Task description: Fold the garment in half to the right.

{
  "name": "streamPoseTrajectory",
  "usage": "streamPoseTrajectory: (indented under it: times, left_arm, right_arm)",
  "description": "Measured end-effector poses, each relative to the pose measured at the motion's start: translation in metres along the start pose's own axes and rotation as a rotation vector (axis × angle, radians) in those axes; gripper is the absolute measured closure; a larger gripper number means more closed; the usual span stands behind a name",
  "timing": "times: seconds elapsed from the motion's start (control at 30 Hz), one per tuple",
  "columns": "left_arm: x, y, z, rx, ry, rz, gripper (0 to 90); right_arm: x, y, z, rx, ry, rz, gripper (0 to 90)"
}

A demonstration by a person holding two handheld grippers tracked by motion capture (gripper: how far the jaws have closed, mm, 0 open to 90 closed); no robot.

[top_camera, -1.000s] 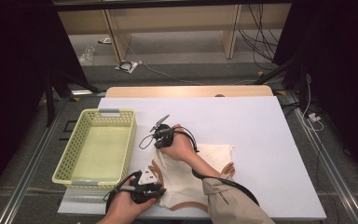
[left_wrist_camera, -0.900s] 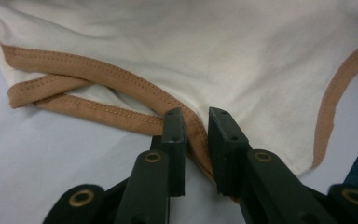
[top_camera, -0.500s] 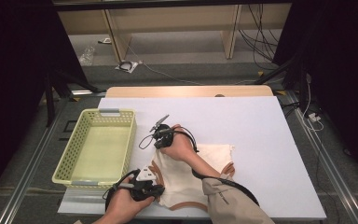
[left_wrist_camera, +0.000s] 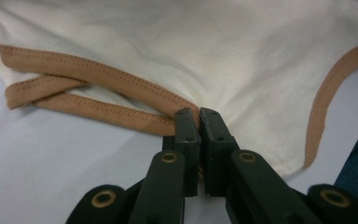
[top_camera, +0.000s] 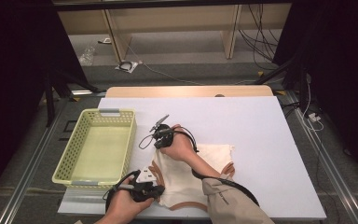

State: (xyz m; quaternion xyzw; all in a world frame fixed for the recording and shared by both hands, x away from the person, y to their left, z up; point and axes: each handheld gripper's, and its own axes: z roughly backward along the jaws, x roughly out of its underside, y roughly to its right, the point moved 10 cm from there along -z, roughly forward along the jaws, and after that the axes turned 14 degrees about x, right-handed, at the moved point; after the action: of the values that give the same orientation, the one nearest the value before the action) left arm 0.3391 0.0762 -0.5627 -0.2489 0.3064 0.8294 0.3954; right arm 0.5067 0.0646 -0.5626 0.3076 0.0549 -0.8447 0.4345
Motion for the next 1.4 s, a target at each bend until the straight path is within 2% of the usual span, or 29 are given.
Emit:
streamPoseTrajectory:
  times: [0.23, 0.43, 0.7, 0.8, 0.87, 1.4]
  left_arm:
    - [0.000, 0.000, 0.000, 0.004, 0.014, 0.010, 86.8]
    - [-0.006, 0.001, 0.006, 0.011, 0.050, 0.015, 87.0]
    - [-0.007, 0.002, 0.009, 0.018, 0.057, 0.021, 87.1]
    - [-0.007, 0.002, 0.010, 0.022, 0.061, 0.024, 87.0]
    - [-0.007, 0.003, 0.011, 0.024, 0.062, 0.027, 87.0]
    - [-0.011, 0.003, 0.022, 0.027, 0.099, 0.039, 86.9]
  right_arm:
    - [0.000, 0.000, 0.000, -0.001, -0.001, -0.002, 88.7]
    - [0.000, 0.000, 0.000, 0.004, 0.002, 0.002, 88.9]
    - [-0.001, 0.000, 0.001, 0.009, 0.006, 0.000, 89.3]
    - [-0.001, 0.001, 0.000, 0.013, 0.021, 0.009, 89.3]
    - [-0.002, 0.000, 0.002, 0.007, 0.027, -0.011, 89.3]
    - [-0.014, 0.001, 0.013, 0.017, 0.103, -0.023, 89.3]
